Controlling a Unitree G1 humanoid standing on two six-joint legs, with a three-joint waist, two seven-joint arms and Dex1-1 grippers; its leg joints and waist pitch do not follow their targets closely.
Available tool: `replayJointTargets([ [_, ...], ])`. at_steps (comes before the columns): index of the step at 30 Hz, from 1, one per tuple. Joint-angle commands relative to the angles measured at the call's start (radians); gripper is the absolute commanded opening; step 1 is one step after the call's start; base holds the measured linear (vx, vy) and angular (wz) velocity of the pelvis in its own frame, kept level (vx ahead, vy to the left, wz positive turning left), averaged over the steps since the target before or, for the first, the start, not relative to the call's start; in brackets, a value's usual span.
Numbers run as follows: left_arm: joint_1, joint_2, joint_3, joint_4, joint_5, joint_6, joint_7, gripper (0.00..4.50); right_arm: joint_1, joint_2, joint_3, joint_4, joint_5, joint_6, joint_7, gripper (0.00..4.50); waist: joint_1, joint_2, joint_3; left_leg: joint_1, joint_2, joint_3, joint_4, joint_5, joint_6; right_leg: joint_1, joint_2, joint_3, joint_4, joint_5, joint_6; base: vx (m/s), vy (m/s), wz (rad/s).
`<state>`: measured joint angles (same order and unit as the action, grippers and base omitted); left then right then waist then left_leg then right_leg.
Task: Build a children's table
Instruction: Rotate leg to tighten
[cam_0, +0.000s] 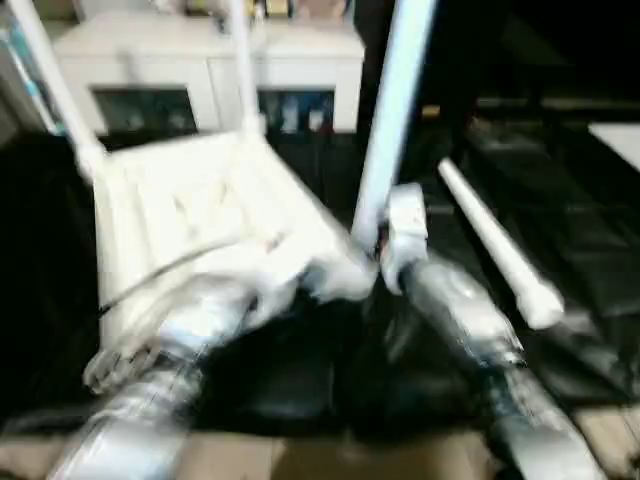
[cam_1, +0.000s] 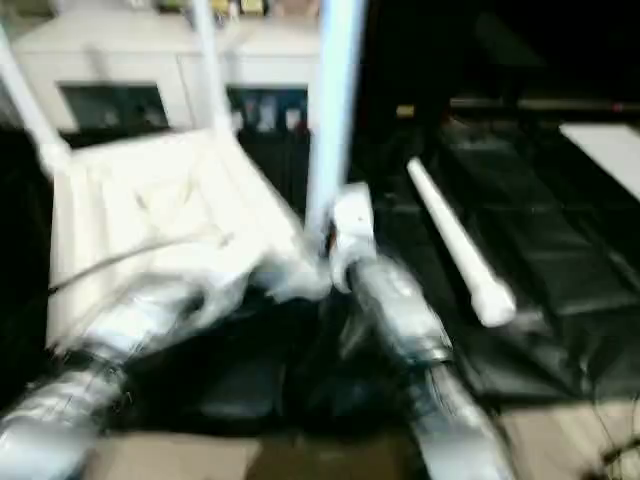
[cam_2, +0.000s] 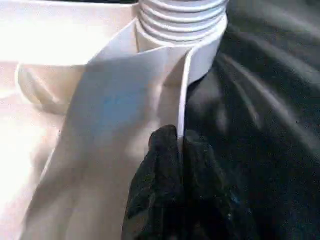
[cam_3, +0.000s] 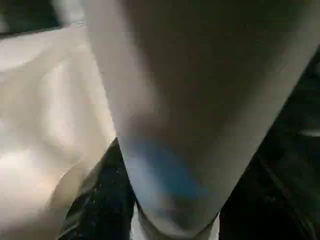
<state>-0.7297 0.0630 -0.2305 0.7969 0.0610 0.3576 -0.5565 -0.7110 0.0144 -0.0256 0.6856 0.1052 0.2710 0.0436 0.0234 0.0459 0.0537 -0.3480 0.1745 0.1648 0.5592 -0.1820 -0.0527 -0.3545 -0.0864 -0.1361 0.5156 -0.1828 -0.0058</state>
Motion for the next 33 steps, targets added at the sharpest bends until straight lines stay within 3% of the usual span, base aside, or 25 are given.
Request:
replayJointTargets([
  [1,-0.007,0.001,0.029,0.030,-0.002,-0.007,0.095,0.00,0.045,0.047,0.007,0.081,0.037,0.054,-0.012,1.85,0.003,0.014,-0.025,-0.039,0.122,-0.056,-0.191,-0.853,-0.029,0.071,-0.036,0.049,0.104,-0.234,-0.041,0.000,0.000,0.00],
  [2,-0.004,0.004,0.027,0.019,-0.002,-0.008,0.087,0.00,0.044,0.045,0.014,0.077,0.032,0.051,-0.005,1.85,0.015,-0.017,-0.032,0.020,0.083,-0.014,-0.181,-0.858,-0.026,0.009,-0.032,0.074,0.084,-0.231,-0.066,0.000,0.000,0.00],
  [3,0.002,0.011,0.023,0.003,0.001,-0.004,0.077,0.00,0.043,0.044,0.012,0.073,0.035,0.047,-0.003,1.85,0.013,-0.054,-0.038,0.054,0.044,-0.015,-0.111,-0.764,-0.037,-0.032,-0.061,0.103,0.010,-0.464,-0.058,0.040,-0.057,0.18],
  [4,0.009,0.021,0.020,-0.010,0.003,0.000,0.068,0.00,0.044,0.040,0.010,0.070,0.037,0.049,0.000,1.85,0.029,-0.064,-0.040,0.078,-0.006,-0.008,0.033,-0.447,-0.004,-0.075,-0.141,0.106,-0.101,-0.941,-0.005,0.076,-0.097,-0.05],
  [5,0.012,0.028,0.020,-0.011,0.006,-0.001,0.064,0.00,0.042,0.037,0.007,0.077,0.037,0.045,-0.001,1.85,0.034,-0.069,-0.037,0.031,0.006,-0.020,0.027,-0.313,0.024,-0.038,-0.168,0.133,-0.101,-0.992,0.007,0.076,-0.097,-0.05],
  [6,0.011,0.031,0.022,-0.005,0.008,-0.003,0.063,0.00,0.037,0.036,0.001,0.088,0.036,0.039,-0.005,1.85,0.047,-0.056,-0.046,-0.042,0.027,-0.041,-0.041,-0.172,0.020,0.028,-0.138,0.119,-0.048,-0.839,0.001,0.080,-0.045,-0.34],
  [7,0.006,0.036,0.030,0.019,0.012,-0.013,0.065,0.00,0.024,0.038,-0.015,0.119,0.031,0.024,-0.014,1.85,0.055,-0.039,-0.058,-0.022,0.046,-0.038,-0.069,-0.172,0.003,0.005,-0.090,0.100,-0.031,-0.584,-0.027,0.080,-0.022,-0.18],
  [8,0.002,0.035,0.032,0.028,0.012,-0.016,0.067,0.00,0.020,0.039,-0.019,0.128,0.028,0.020,-0.016,1.85,0.045,-0.033,-0.057,-0.011,0.047,-0.034,-0.072,-0.246,-0.007,-0.007,-0.076,0.100,-0.016,-0.460,-0.077,0.080,-0.022,-0.18],
  [10,-0.010,0.035,0.041,0.063,0.013,-0.027,0.082,0.00,0.000,0.045,-0.036,0.168,0.019,-0.002,-0.027,1.85,0.038,-0.032,-0.050,-0.012,0.042,-0.031,-0.075,-0.330,-0.017,-0.002,-0.078,0.100,-0.018,-0.462,-0.114,0.000,0.000,0.00],
  [12,-0.011,0.038,0.043,0.066,0.011,-0.026,0.087,0.00,-0.004,0.048,-0.038,0.173,0.018,-0.007,-0.026,1.85,0.037,-0.033,-0.051,-0.005,0.041,-0.030,-0.073,-0.364,-0.012,-0.005,-0.083,0.100,-0.026,-0.513,-0.109,0.000,0.000,0.00],
  [13,-0.010,0.041,0.044,0.065,0.008,-0.025,0.088,0.00,-0.005,0.047,-0.032,0.170,0.015,-0.010,-0.016,1.85,0.039,-0.039,-0.051,-0.008,0.044,-0.032,-0.074,-0.357,-0.006,-0.002,-0.086,0.101,-0.026,-0.521,-0.106,0.000,0.000,0.00],
  [15,-0.009,0.043,0.044,0.062,0.006,-0.024,0.086,0.00,-0.005,0.046,-0.028,0.169,0.014,-0.011,-0.011,1.85,0.039,-0.036,-0.050,-0.008,0.045,-0.032,-0.076,-0.358,-0.004,-0.003,-0.085,0.100,-0.028,-0.533,-0.100,0.000,0.000,0.00],
  [17,-0.006,0.050,0.042,0.055,0.004,-0.026,0.075,0.00,-0.011,0.045,-0.014,0.176,0.009,-0.009,0.010,1.85,0.039,-0.042,-0.049,-0.007,0.045,-0.031,-0.076,-0.363,-0.003,-0.005,-0.086,0.101,-0.030,-0.545,-0.096,0.000,0.000,0.00],
  [21,0.007,0.063,0.025,0.040,0.009,-0.049,0.031,0.00,-0.032,0.039,0.026,0.212,-0.025,0.002,0.079,1.85,0.038,-0.040,-0.049,-0.009,0.045,-0.032,-0.078,-0.364,-0.003,-0.004,-0.088,0.101,-0.033,-0.558,-0.092,0.000,0.000,0.00],
  [30,0.084,0.152,-0.071,-0.091,0.037,-0.074,-0.154,0.00,-0.038,-0.018,0.108,0.182,-0.067,0.064,0.242,1.85,0.032,-0.032,-0.054,-0.015,0.057,-0.028,-0.081,-0.292,-0.004,0.008,-0.085,0.106,-0.016,-0.418,-0.130,0.000,0.000,0.00],
  [33,0.113,0.209,-0.087,-0.156,0.032,-0.089,-0.233,0.00,-0.029,-0.053,0.127,0.152,-0.059,0.104,0.360,1.85,0.028,-0.032,-0.059,-0.018,0.058,-0.025,-0.076,-0.242,0.011,0.017,-0.079,0.105,0.000,-0.286,-0.169,0.000,0.000,0.00],
])
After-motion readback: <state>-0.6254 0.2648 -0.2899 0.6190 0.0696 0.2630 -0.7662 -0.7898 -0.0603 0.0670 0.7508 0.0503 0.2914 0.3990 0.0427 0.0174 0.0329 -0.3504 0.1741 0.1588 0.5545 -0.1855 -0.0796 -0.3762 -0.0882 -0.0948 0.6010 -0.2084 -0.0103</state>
